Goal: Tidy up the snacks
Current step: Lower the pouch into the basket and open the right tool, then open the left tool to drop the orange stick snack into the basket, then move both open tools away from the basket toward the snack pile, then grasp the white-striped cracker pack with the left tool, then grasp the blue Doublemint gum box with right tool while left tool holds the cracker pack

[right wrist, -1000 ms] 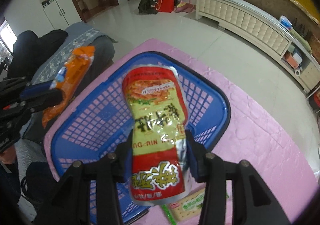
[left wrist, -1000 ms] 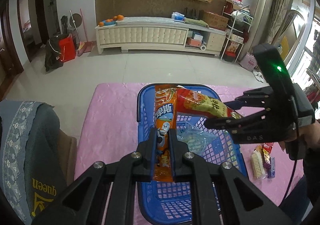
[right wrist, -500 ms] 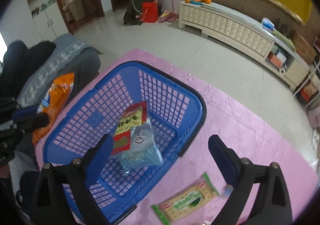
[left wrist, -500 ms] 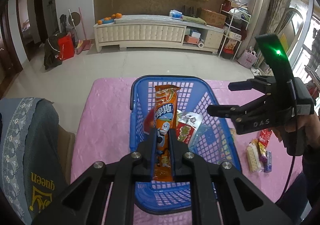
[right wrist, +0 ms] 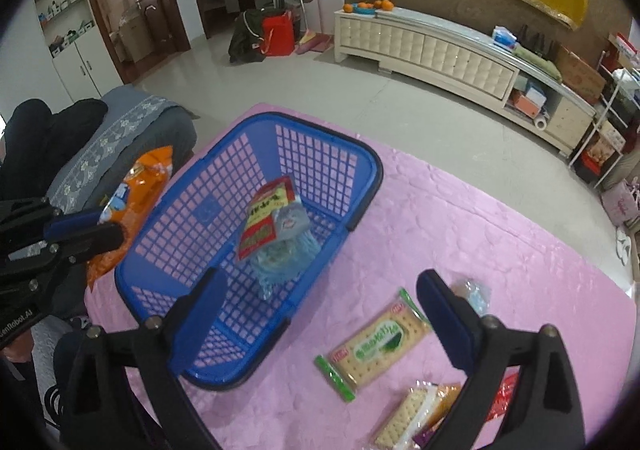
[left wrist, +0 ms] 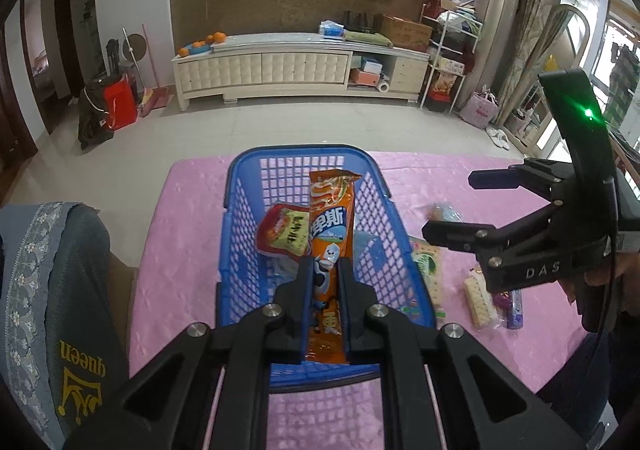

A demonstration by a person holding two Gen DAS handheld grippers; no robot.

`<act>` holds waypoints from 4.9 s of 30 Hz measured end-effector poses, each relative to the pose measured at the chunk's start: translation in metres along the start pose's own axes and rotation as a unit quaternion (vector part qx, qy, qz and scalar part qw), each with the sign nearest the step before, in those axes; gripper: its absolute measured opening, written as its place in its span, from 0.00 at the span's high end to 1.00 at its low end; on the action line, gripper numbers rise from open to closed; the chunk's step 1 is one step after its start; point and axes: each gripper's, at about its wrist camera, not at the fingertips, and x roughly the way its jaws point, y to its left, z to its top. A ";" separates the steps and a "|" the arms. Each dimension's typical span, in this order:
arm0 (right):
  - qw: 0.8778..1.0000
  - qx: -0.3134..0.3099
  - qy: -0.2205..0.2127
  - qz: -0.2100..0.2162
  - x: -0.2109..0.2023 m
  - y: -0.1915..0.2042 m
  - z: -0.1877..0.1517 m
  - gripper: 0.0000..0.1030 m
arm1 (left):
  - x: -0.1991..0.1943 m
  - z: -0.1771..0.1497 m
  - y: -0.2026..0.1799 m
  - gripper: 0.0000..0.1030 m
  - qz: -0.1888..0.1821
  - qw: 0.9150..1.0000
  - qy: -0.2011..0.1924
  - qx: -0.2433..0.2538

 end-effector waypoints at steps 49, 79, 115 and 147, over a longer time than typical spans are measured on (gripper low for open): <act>0.989 0.123 -0.061 -0.047 -0.112 -0.074 -0.123 0.05 | -0.012 -0.031 -0.128 0.23 -0.063 0.996 -0.014 0.065; 0.983 0.162 -0.014 -0.084 -0.046 -0.155 -0.242 0.05 | 0.138 -0.096 -0.235 0.23 -0.079 0.986 0.119 0.089; 0.982 0.183 0.028 -0.045 -0.005 -0.152 -0.261 0.05 | 0.137 -0.147 -0.184 0.60 -0.031 0.995 0.097 0.003; 0.976 0.200 0.059 -0.059 0.018 -0.108 -0.244 0.66 | 0.117 -0.147 -0.163 0.60 -0.069 0.993 0.090 -0.036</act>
